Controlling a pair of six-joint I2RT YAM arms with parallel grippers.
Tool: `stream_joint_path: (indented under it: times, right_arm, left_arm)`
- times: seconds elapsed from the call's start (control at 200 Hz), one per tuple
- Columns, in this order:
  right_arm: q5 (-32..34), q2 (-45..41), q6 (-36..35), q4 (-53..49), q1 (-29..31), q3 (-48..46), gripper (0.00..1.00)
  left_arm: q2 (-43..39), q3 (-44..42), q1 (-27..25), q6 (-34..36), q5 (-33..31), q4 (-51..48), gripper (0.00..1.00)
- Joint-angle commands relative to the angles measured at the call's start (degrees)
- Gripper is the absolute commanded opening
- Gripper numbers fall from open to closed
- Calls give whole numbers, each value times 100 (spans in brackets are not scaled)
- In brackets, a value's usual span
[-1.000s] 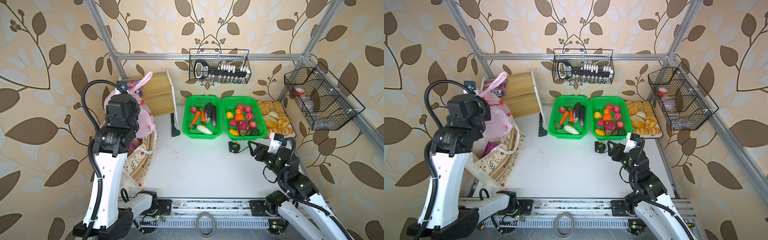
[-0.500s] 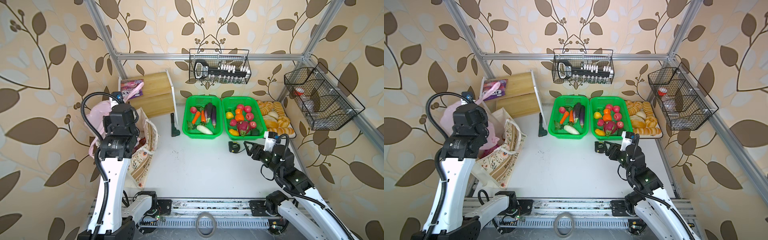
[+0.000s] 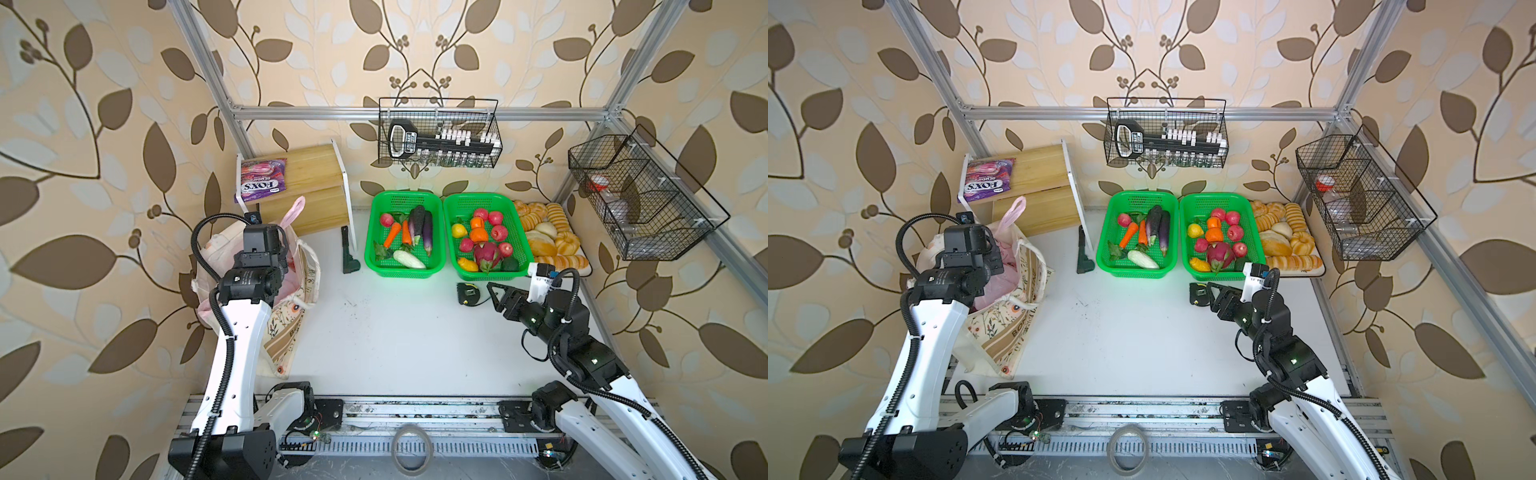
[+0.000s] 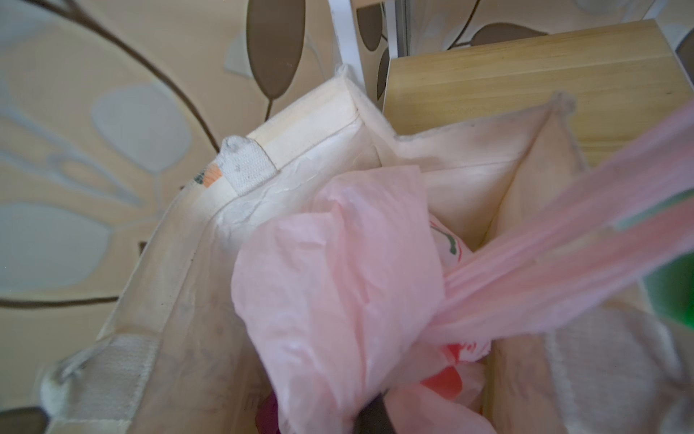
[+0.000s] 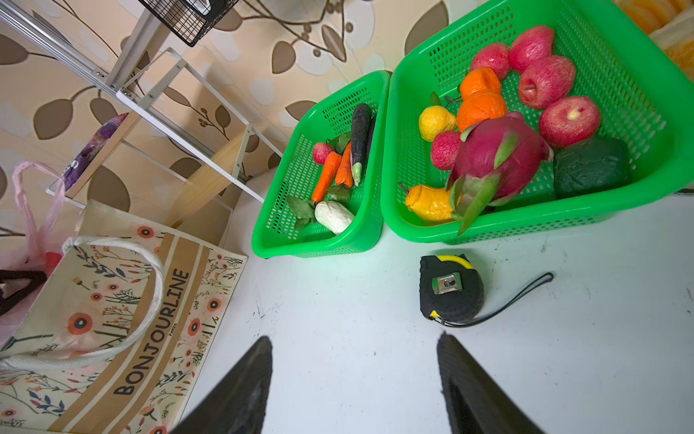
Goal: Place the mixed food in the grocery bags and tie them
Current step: 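Lift the tied pink bag with the left gripper and carry it into the tote bag, then lower the pink bag into the tote bag and open the left gripper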
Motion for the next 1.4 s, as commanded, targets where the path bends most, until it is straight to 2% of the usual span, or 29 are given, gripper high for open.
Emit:
stream_joint_path:
  times: [0.0, 0.06, 0.12, 0.165, 0.2, 0.27, 0.395, 0.515, 0.695, 0.825, 0.97, 1.105, 1.22, 1.3, 1.395]
  right_arm:
    - [-88, -51, 81, -22, -20, 89, 70]
    - [-84, -75, 80, -59, -20, 76, 70]
    - [-58, -107, 56, -98, -23, 70, 70]
    - [-36, -139, 50, -131, -20, 56, 70]
    - [-7, -165, 50, -152, -16, 57, 70]
    - [32, -219, 49, -171, -16, 46, 70]
    - [20, -202, 38, -145, -28, 19, 70]
    - [-26, -112, 87, -71, -29, 19, 70]
    - [-76, -65, 181, 5, -29, -16, 70]
    - [-54, -107, 179, -72, -23, -21, 70]
    - [6, -216, 208, -145, -23, -72, 70]
    - [42, -279, 210, -171, -29, -135, 70]
    - [61, -293, 174, -189, -25, -144, 70]
    - [63, -284, 161, -164, -27, -157, 70]
    - [13, -249, 176, -128, -27, -150, 70]
  left_arm:
    - [289, 5, 341, -834, 752, 32, 0]
    - [489, -9, 619, -1252, 1175, -49, 2]
    - [601, -59, 829, -1651, 1540, -116, 15]
    - [595, -55, 905, -1827, 1701, -144, 20]
    - [554, 20, 916, -1917, 1710, -183, 27]
    - [417, 265, 910, -1958, 1552, -202, 48]
    - [489, 1073, 913, -1948, 1107, -601, 55]
    - [532, 1383, 914, -1956, 775, -665, 55]
    - [788, 1224, 915, -1735, 1226, -230, 36]
    - [975, 761, 919, -1914, 994, 230, 28]
    - [1269, 328, 1051, -2405, 1052, 138, 27]
    - [1283, -425, 1243, -2759, 1697, 99, 25]
    - [1047, -925, 1270, -2823, 1561, 222, 24]
    - [1015, -897, 1318, -2797, 1394, 216, 26]
    - [1097, -370, 1332, -2714, 1446, -77, 32]
